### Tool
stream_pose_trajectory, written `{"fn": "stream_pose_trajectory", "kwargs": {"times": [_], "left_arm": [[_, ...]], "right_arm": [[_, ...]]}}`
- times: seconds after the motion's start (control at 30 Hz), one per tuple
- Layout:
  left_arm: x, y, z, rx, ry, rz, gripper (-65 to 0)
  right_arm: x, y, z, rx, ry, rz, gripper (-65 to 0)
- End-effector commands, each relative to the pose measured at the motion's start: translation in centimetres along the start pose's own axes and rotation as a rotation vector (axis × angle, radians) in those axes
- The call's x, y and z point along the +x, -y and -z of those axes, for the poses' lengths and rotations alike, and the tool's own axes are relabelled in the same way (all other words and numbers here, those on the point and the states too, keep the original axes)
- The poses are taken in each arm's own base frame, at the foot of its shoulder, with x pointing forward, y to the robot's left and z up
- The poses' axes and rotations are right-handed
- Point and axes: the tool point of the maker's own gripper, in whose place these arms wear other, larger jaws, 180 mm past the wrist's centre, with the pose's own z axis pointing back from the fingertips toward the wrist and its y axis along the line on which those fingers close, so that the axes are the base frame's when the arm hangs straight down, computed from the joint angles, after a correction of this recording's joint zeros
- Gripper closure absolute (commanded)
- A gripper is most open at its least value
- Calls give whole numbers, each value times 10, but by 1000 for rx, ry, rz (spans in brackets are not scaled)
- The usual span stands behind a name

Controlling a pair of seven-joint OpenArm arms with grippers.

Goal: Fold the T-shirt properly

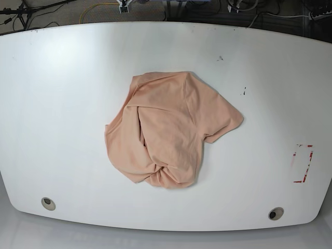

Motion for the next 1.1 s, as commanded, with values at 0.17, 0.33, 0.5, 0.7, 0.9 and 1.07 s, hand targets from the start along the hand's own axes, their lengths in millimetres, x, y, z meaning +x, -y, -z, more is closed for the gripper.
{"fn": "stream_pose_trajectory", "kwargs": {"times": [0.17, 0.33, 0.5, 0.7, 0.9, 1.07], "left_arm": [[-9, -4, -2, 6, 2, 4, -403], [-11, -5, -5, 7, 22, 7, -405], [-14, -8, -9, 11, 56, 13, -407], [-11, -17, -26, 26, 149, 29, -408], [-12, -34, -59, 64, 248, 53, -403], [-12, -41, -72, 85, 283, 49, -402]], "right_arm": [[-3, 5, -4, -11, 17, 10, -63], [-7, 9, -10, -24, 34, 3, -64], [-11, 16, -20, -45, 57, -13, -61], [-22, 26, -39, -74, 84, -46, -60], [-31, 35, -60, -104, 104, -84, -61], [-30, 38, -71, -115, 127, -100, -62]]}}
